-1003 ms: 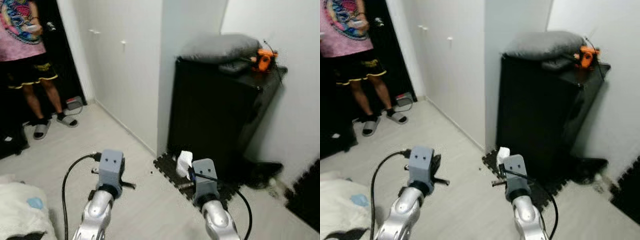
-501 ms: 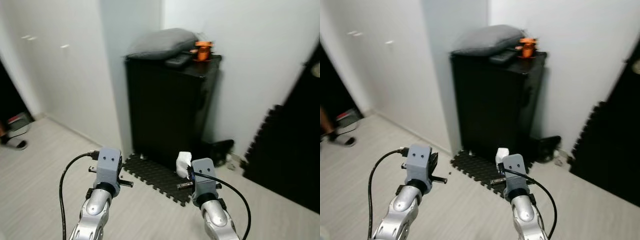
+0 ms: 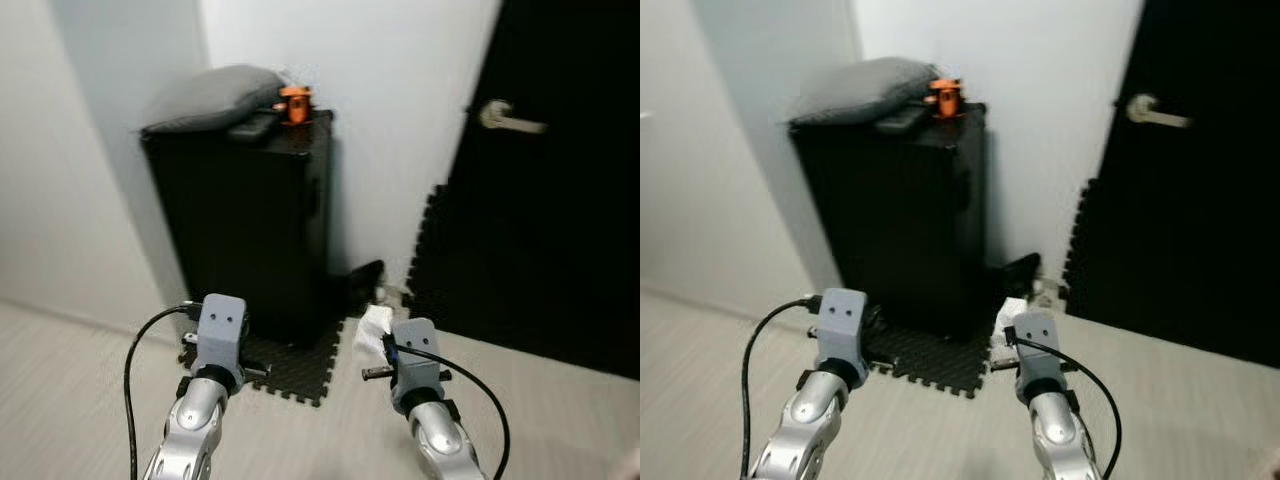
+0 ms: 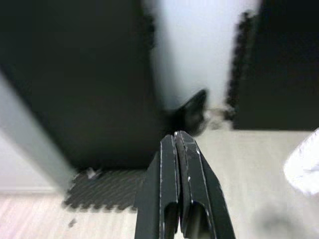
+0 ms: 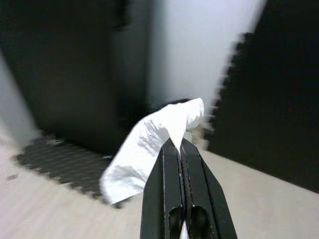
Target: Clean up the room
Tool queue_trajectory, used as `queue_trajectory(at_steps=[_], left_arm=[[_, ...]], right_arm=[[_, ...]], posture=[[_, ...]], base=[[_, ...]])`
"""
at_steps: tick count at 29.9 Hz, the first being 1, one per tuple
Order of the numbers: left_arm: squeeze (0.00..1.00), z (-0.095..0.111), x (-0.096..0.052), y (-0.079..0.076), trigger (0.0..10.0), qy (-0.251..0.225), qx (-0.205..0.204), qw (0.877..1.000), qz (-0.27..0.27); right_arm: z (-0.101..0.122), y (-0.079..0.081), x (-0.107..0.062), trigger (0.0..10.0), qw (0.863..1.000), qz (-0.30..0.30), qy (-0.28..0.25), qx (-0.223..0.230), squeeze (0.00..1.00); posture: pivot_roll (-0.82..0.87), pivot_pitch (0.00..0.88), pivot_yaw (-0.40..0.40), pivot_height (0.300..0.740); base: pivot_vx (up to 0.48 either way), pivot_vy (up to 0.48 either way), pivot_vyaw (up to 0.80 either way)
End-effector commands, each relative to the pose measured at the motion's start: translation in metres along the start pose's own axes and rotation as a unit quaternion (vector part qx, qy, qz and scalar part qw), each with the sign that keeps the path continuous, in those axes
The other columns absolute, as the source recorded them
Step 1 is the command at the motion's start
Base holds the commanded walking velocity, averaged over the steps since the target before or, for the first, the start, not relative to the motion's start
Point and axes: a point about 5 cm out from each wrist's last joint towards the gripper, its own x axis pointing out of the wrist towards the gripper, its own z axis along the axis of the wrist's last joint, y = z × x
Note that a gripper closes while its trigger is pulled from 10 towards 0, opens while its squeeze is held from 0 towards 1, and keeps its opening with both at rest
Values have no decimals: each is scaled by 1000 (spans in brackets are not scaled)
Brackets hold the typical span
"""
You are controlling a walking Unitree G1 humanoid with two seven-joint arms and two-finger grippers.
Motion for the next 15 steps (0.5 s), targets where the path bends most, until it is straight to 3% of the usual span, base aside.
queue_trajectory(at_steps=[1,15], left_arm=[[0,-5,-2,5,10000,11,7,1000,5],[0,-9,-2,2,10000,25,6,1000,-1]], right_arm=[[-1,7,-1,10000,1000,7,6,10,0],[-3,4,-1,10000,1000,0,8,11,0]], posture=[[17,38,29,740],[14,31,33,740]], base=[[0,0,-800],[0,0,-800]])
